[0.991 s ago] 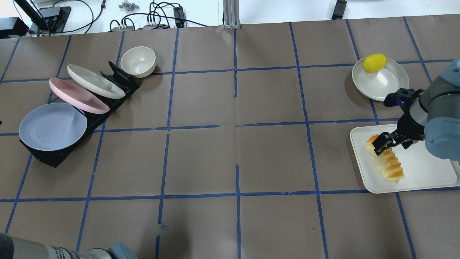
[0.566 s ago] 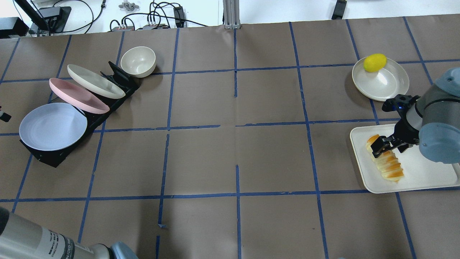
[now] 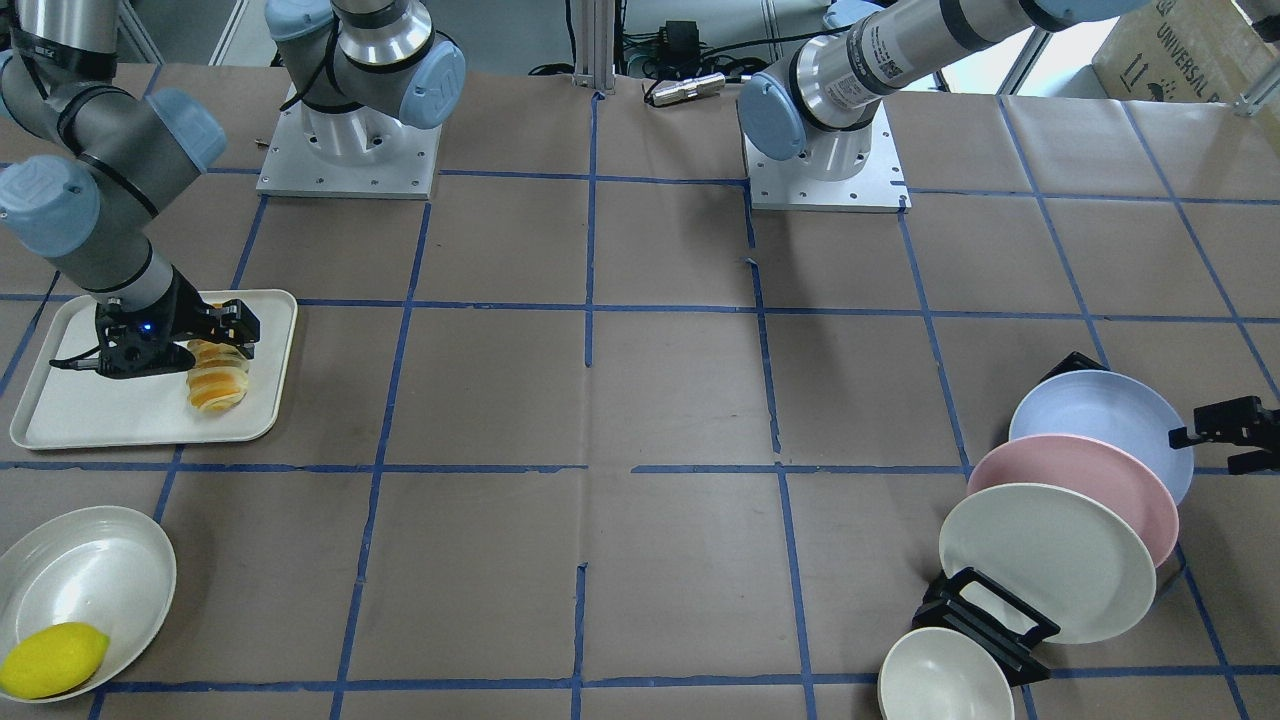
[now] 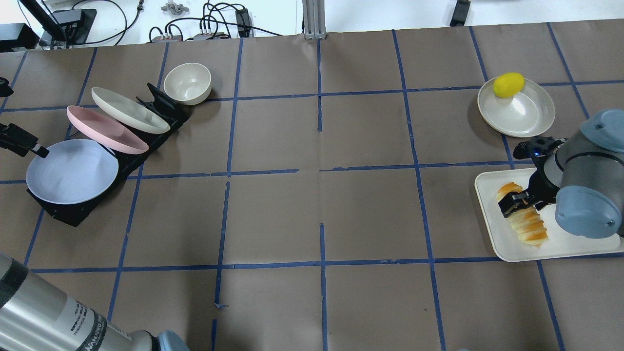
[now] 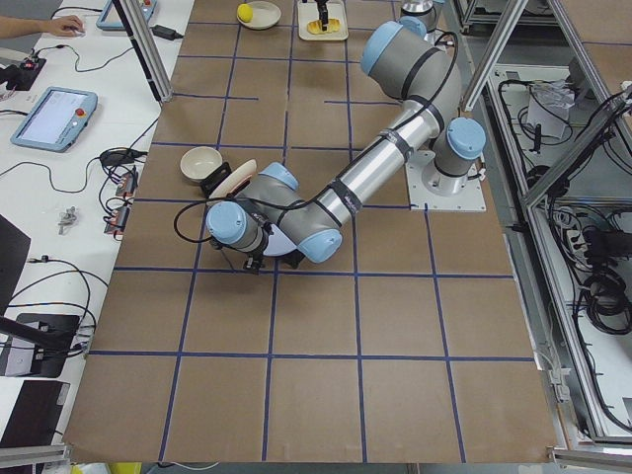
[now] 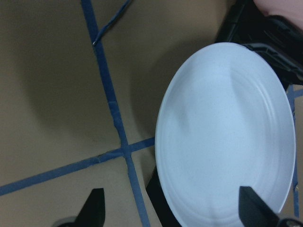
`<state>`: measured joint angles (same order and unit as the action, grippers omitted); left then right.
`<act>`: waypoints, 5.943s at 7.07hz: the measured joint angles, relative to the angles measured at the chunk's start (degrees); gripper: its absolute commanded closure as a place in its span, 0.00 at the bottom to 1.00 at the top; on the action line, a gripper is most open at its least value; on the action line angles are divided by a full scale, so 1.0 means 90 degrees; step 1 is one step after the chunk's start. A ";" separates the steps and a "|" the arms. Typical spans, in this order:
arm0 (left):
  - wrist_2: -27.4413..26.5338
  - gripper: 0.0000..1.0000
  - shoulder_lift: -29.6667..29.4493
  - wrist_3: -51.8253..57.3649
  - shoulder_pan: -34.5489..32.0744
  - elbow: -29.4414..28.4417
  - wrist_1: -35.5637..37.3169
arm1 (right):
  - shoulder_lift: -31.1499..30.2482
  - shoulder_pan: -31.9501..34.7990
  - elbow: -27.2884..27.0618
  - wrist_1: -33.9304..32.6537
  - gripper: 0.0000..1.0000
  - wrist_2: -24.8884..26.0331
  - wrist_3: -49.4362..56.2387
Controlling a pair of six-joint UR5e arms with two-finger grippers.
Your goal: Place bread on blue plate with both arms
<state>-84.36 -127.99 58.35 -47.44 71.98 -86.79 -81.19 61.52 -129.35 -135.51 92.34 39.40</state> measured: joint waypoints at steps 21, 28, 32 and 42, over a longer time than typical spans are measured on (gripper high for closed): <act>0.0072 0.86 0.3729 -0.2548 -0.2043 0.1863 -0.1631 | -0.0630 0.3830 0.5429 0.6610 0.89 -0.0203 -0.4911; 0.1507 0.86 0.2695 -0.5313 -0.4606 0.3523 0.2023 | -0.1487 0.3207 0.3758 0.5407 0.89 -0.0184 -0.4214; 0.1922 0.80 0.1504 -0.6095 -0.5148 0.3468 0.3915 | -0.1469 0.3176 0.3740 0.5381 0.89 -0.0194 -0.4205; -0.0426 0.00 0.2694 -0.6076 -0.4687 0.1340 0.0042 | 0.1466 0.5172 0.4017 0.1777 0.89 -0.0275 -0.6518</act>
<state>-88.20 -103.75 3.67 -89.62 84.03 -86.41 -68.00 108.07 -93.19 -119.53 89.86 -19.26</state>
